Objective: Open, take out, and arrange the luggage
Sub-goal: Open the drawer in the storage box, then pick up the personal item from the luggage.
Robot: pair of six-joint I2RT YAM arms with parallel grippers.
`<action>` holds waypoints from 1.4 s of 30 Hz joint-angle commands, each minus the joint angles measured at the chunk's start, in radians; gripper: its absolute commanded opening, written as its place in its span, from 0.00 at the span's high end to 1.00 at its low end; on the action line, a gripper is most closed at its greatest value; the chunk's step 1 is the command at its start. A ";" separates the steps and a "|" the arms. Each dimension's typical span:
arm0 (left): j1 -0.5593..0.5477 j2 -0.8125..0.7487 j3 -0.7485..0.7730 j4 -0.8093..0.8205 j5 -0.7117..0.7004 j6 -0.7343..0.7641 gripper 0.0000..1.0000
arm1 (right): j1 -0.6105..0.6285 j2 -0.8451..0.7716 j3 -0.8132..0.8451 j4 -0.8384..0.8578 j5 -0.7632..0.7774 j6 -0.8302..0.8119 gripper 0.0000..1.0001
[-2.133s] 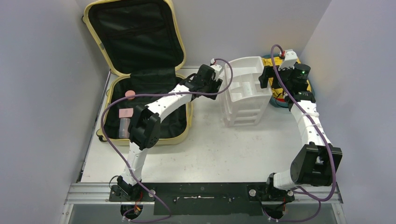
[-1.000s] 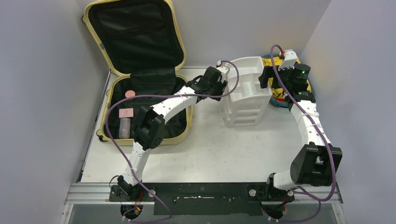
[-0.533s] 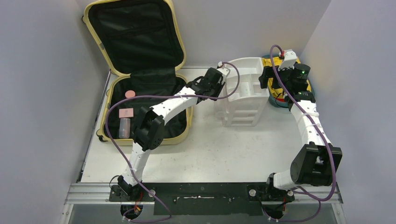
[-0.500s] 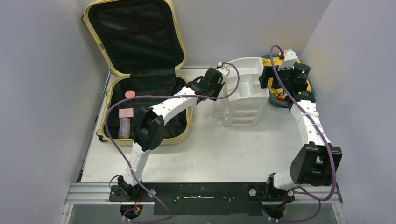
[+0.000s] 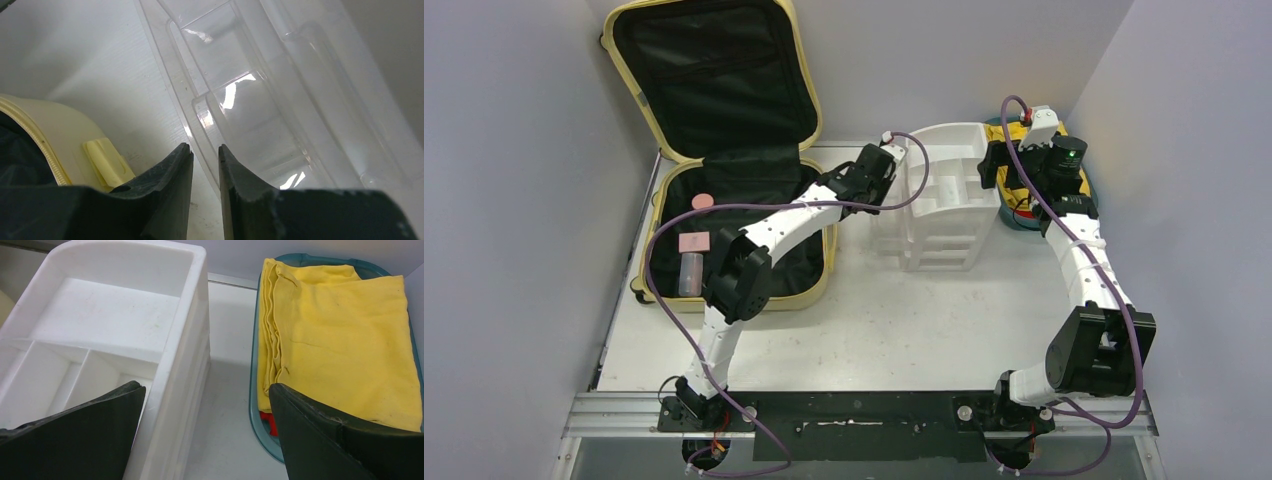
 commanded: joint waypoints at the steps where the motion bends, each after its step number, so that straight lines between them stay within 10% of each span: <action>1: 0.029 -0.078 -0.014 -0.022 -0.046 0.013 0.77 | -0.001 0.023 0.020 -0.028 0.038 -0.036 0.00; 16: 0.033 -0.106 -0.037 -0.016 -0.042 0.005 0.76 | -0.001 0.032 0.022 -0.031 0.042 -0.038 0.00; 29: 0.082 -0.253 0.037 0.008 0.055 0.005 0.19 | -0.003 0.039 0.023 -0.033 0.021 -0.038 0.00; 32: 0.140 -0.320 0.022 0.001 0.057 0.039 0.03 | -0.003 0.036 0.025 -0.036 0.016 -0.037 0.00; 42: 0.619 -0.562 -0.352 0.041 0.200 0.111 0.03 | -0.010 0.022 0.025 -0.039 -0.010 -0.035 0.00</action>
